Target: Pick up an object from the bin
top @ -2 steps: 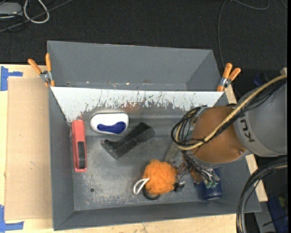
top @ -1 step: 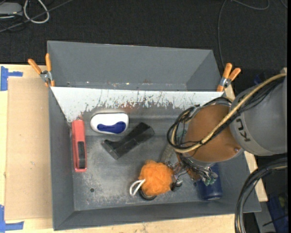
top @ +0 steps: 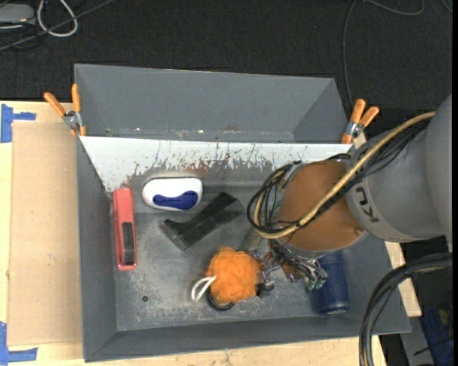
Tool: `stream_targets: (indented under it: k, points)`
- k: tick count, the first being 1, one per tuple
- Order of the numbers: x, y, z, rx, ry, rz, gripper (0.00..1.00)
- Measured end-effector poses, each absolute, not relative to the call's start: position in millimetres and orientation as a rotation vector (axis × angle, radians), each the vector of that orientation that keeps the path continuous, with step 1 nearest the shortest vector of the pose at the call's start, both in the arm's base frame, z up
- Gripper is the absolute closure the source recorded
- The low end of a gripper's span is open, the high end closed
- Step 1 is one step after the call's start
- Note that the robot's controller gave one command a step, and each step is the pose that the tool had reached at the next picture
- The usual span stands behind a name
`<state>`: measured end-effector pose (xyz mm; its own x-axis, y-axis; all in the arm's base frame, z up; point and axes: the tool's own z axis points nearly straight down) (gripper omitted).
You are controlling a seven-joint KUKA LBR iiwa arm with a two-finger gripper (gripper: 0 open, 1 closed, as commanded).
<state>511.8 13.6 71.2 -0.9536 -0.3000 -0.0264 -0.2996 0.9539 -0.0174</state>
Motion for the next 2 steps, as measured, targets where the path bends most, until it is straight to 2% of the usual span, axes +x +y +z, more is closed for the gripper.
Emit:
stream_targets:
  k: [1,2]
  points:
    - [514.0,24.0,71.4,-0.449,3.078,-0.020,1.00]
    - [513.0,19.4,71.6,-0.612,3.046,-0.020,1.00]
